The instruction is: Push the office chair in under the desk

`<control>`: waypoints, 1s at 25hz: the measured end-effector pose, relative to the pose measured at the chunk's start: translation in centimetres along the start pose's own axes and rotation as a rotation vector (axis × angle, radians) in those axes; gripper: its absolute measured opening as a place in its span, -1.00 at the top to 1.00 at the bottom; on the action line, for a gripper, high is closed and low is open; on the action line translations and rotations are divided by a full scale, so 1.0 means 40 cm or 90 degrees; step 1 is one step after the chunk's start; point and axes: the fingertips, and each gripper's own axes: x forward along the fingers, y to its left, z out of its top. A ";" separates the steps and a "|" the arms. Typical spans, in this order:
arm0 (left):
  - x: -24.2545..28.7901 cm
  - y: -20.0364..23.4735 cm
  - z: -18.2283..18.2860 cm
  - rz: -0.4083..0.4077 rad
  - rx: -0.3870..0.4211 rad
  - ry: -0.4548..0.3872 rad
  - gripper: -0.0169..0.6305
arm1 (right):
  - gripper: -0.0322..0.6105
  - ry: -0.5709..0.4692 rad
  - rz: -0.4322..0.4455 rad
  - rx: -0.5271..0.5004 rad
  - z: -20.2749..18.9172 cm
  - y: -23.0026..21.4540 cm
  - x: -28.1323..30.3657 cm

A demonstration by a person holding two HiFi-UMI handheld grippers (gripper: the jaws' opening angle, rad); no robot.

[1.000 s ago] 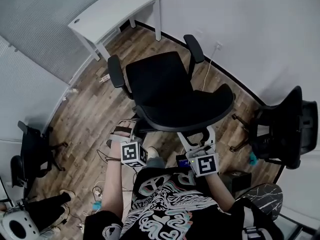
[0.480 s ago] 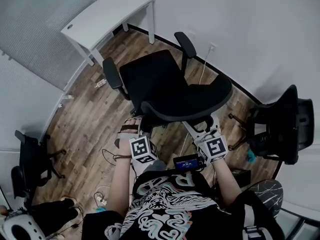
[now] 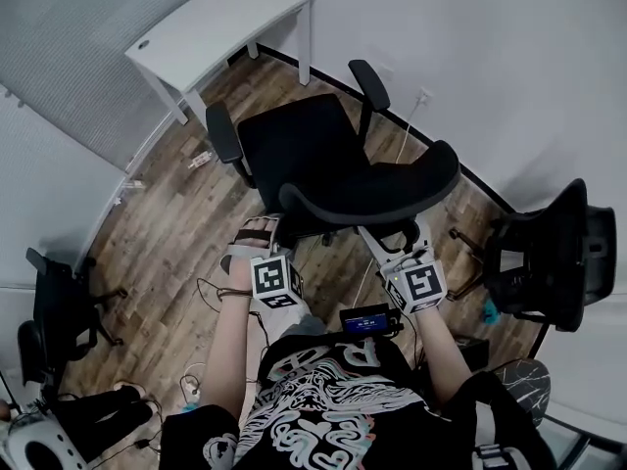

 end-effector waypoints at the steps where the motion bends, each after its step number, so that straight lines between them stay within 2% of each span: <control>1: 0.001 0.007 -0.007 0.002 0.005 -0.004 0.55 | -0.12 -0.001 -0.002 0.000 0.001 0.004 0.008; 6: 0.005 0.046 -0.041 0.018 0.027 -0.026 0.56 | -0.12 -0.006 -0.010 -0.004 0.010 0.020 0.053; 25: 0.036 0.112 -0.092 0.020 0.057 -0.049 0.57 | -0.12 -0.010 -0.023 -0.003 0.020 0.026 0.137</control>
